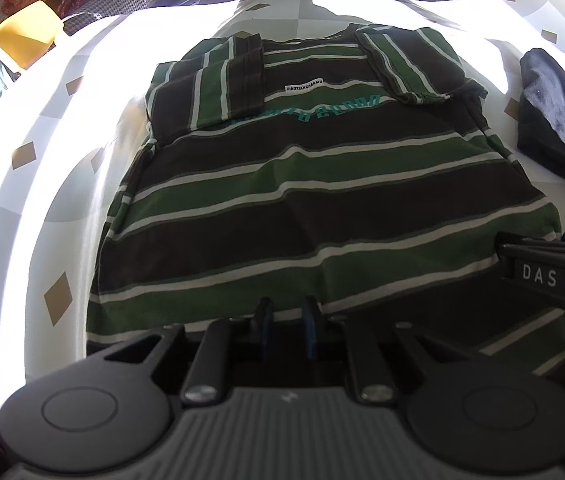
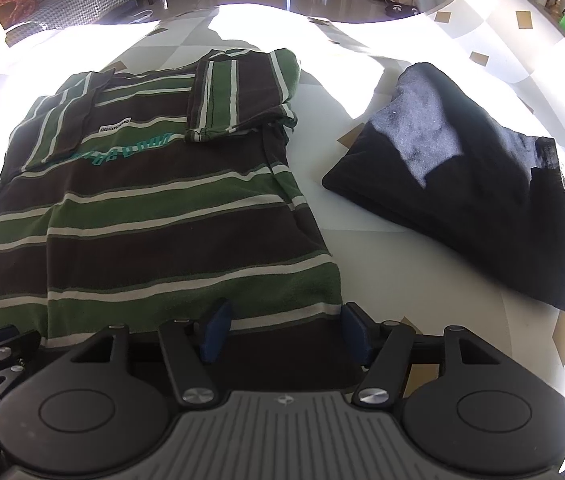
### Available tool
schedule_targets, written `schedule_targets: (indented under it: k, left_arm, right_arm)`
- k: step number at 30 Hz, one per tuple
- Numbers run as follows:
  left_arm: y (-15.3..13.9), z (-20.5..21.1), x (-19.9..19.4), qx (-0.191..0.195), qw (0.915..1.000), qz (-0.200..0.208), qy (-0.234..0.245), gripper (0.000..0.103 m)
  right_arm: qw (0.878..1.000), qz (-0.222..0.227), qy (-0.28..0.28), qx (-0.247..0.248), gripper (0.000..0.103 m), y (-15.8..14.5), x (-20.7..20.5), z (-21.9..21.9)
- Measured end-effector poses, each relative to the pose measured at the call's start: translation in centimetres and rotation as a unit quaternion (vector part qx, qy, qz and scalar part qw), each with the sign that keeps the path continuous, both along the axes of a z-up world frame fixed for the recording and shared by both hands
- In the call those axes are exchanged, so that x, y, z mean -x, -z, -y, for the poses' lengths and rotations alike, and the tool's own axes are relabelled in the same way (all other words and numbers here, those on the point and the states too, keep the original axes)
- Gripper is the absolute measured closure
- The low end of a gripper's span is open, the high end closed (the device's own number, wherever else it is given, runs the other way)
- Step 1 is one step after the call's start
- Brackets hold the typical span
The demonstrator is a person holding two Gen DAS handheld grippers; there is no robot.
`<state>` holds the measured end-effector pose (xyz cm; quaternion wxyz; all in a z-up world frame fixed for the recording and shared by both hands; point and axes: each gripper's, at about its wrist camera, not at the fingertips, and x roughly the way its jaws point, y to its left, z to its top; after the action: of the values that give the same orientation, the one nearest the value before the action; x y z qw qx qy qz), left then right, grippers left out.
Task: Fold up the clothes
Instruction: 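Move both grippers over the striped shirt toward its hem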
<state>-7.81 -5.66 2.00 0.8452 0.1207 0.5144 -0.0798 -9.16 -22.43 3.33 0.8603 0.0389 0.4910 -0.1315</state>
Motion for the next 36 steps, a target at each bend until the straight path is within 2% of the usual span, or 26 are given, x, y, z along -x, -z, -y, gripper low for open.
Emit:
schedule_targets:
  k: [13,18,20,24,31,36]
  left_arm:
    - [-0.1,-0.2,-0.1,0.005,1.0000,-0.001,-0.003,0.089]
    - [-0.4,-0.8,-0.2,-0.004,0.9999,0.007,-0.009,0.073]
    - [-0.6,-1.3,-0.3,-0.001,0.9998,0.007,-0.018,0.063]
    - [-1.0,-2.4,-0.4,-0.006,0.9994,0.013,-0.033,0.052]
    - [-1.7,-4.8,-0.4,-0.008,0.9978,0.019,-0.064,0.026]
    - [-1.8,-6.8,-0.2,-0.013,0.9957,0.016,-0.091,0.023]
  right_arm:
    - [1.000,0.001,-0.003,0.001,0.042,0.0,0.0,0.0]
    - [1.000,-0.004,-0.011,0.001,0.042,-0.2,0.2,0.1]
    - [1.000,-0.006,-0.013,0.000,0.042,-0.3,0.3,0.1]
    - [1.000,-0.008,-0.017,-0.002,0.042,-0.4,0.6,0.2]
    - [1.000,-0.009,-0.017,-0.007,0.042,-0.8,1.0,0.5]
    - [1.000,-0.012,-0.017,-0.005,0.042,-0.8,1.4,0.6]
